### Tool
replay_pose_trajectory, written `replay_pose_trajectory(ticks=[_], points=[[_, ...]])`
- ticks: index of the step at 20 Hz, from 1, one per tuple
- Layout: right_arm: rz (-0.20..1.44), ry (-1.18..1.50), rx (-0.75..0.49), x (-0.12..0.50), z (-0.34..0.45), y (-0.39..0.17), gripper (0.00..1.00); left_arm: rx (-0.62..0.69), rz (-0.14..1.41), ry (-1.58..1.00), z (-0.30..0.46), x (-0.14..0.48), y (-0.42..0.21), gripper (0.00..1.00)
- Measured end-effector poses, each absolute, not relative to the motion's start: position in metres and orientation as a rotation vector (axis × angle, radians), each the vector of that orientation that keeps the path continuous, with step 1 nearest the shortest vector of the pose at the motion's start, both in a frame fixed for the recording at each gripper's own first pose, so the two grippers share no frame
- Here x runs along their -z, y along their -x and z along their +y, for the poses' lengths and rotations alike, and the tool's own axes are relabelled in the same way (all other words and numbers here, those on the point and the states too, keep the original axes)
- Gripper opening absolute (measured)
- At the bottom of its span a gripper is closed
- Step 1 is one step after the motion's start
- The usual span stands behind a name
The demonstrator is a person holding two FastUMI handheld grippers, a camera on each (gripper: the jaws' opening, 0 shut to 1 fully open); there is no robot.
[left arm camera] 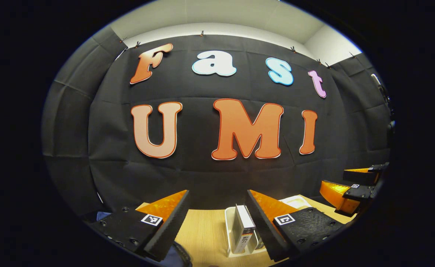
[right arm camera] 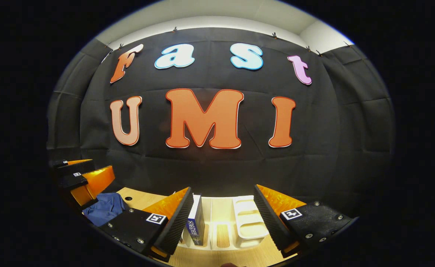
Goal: Open the schoolbag, grab two books from the bookshelf and put them into the schoolbag.
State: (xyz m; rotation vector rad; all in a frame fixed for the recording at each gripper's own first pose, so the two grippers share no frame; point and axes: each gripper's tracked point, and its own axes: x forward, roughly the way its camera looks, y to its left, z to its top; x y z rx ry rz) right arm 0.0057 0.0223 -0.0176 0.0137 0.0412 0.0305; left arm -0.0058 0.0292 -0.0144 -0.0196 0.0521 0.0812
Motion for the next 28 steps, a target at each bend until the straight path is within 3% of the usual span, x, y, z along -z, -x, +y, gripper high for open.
replay_pose_trajectory(ticks=[28], points=[[0.042,-0.011,-0.044,0.02,0.03,-0.006,0.97,-0.102,0.051,0.005,0.041,0.015,0.017,0.94]])
